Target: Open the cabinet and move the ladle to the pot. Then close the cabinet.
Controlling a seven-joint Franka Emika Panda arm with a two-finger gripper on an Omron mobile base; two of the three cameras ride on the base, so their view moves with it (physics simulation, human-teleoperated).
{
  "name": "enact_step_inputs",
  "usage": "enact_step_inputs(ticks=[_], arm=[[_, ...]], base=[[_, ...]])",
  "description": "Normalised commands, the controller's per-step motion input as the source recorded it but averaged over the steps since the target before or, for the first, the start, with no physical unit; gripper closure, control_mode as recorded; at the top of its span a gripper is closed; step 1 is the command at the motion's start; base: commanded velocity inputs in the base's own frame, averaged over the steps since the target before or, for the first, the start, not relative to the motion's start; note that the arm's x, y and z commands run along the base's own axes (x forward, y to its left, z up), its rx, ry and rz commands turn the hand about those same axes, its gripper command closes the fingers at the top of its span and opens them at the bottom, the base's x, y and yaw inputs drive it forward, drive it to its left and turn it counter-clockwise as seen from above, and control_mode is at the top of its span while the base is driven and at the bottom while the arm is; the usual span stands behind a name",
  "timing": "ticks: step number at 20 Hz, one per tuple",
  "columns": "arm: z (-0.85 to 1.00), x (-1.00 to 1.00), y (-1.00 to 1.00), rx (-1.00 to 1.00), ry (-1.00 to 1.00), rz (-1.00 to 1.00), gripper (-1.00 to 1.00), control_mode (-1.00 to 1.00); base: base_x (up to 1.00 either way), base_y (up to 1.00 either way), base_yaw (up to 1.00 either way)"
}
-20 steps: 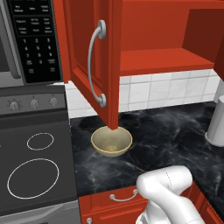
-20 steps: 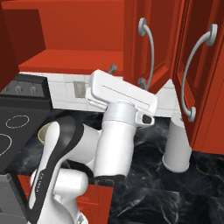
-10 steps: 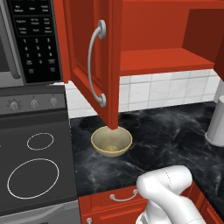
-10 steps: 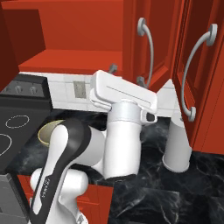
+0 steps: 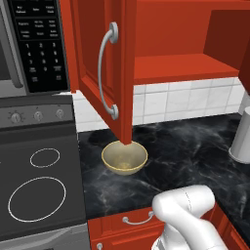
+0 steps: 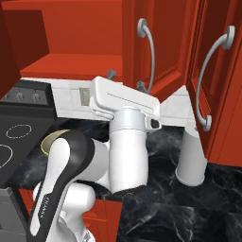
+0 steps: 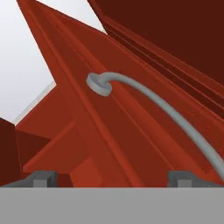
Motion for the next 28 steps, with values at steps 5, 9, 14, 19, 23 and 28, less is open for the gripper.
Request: enact_step_inputs(ticks=[5,9,14,19,23,28], arm=[[0.00,0.12,0.48,0.00,0.00,0.03,-1.00,-1.00],[0.00,0.27,0.39,0.00,0.00,0.01,-1.00,-1.00],[0.00,0.40,0.29,0.00,0.00,0.02,-1.00,-1.00],[0.00,0.54,0.26,0.00,0.02,0.04,-1.00,-1.00],[0.00,0.58,0.24,0.00,0.03,0.05,-1.00,-1.00],[0.00,0.51,0.17,0.01,0.01,0.04,-1.00,-1.00]], base=[[0.00,0.00,0.00],[0.00,0.00,0.00],[0.00,0.00,0.00],[0.00,0.00,0.00],[0.00,0.00,0.00],[0.00,0.00,0.00]])
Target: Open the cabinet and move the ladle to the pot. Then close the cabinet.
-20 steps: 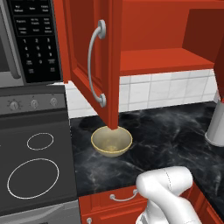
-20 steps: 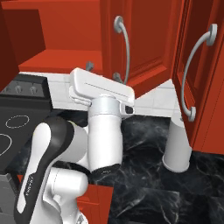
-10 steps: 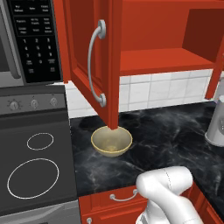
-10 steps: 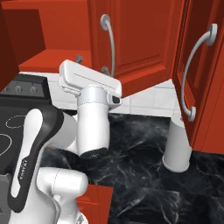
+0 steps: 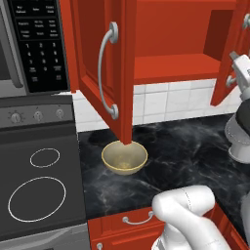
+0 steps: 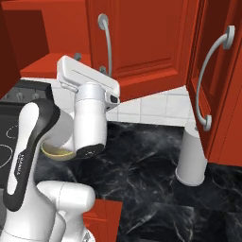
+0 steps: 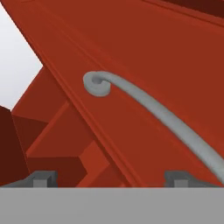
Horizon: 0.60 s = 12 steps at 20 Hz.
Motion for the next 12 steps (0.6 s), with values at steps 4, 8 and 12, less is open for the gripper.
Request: enact_step_inputs(ticks=[4,8,12], arm=[[0.00,0.54,0.15,0.00,0.00,0.01,-1.00,-1.00],[0.00,0.62,0.18,0.00,0.00,0.00,-1.00,-1.00],[0.00,0.67,0.23,0.00,0.00,0.00,-1.00,-1.00]], base=[[0.00,0.00,0.00],[0.00,0.00,0.00],[0.00,0.00,0.00]])
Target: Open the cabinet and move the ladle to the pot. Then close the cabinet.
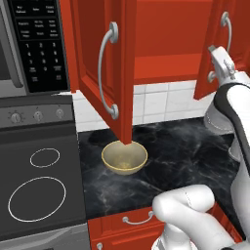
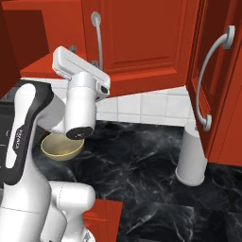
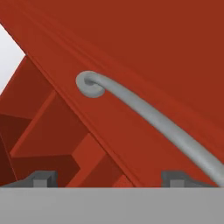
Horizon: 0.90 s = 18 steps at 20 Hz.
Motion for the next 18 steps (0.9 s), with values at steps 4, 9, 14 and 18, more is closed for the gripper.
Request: enact_step_inputs(ticks=[4,9,14,18], arm=[[0.00,0.64,0.20,0.00,0.00,0.00,-1.00,-1.00],[0.00,0.56,0.14,0.00,0.00,0.00,-1.00,-1.00],[0.00,0.50,0.13,0.00,0.00,0.00,-1.00,-1.00],[0.00,0.47,0.13,0.00,0.00,0.00,-1.00,-1.00]], base=[[0.00,0.00,0.00],[0.00,0.00,0.00],[0.00,0.00,0.00],[0.00,0.00,0.00]])
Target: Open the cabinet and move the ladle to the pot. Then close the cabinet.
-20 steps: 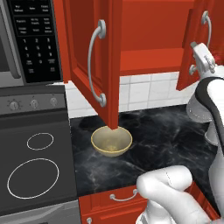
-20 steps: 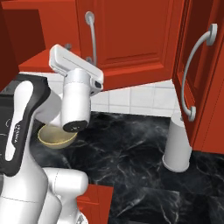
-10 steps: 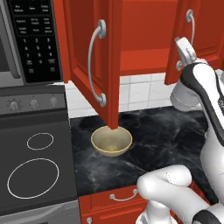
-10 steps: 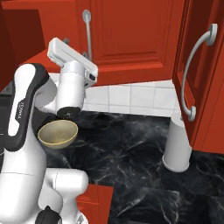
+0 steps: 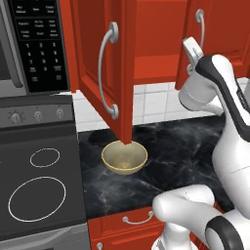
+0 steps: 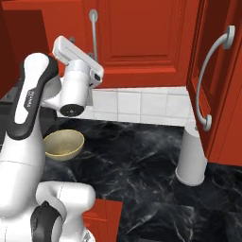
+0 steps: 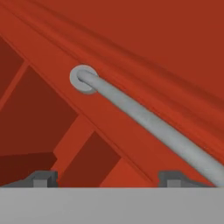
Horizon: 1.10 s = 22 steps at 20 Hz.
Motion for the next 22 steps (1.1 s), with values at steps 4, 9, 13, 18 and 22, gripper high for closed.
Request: enact_step_inputs(ticks=[4,9,13,18,22], arm=[[0.00,0.47,0.09,0.00,0.00,0.00,-1.00,-1.00],[0.00,0.52,0.11,0.00,0.00,0.00,-1.00,-1.00],[0.00,0.58,0.14,0.00,0.00,0.00,-1.00,-1.00],[0.00,0.55,0.16,0.00,0.00,0.00,-1.00,-1.00],[0.00,0.51,0.16,0.00,0.00,0.00,-1.00,-1.00]], base=[[0.00,0.00,0.00],[0.00,0.00,0.00],[0.00,0.00,0.00],[0.00,0.00,0.00],[0.00,0.00,0.00]])
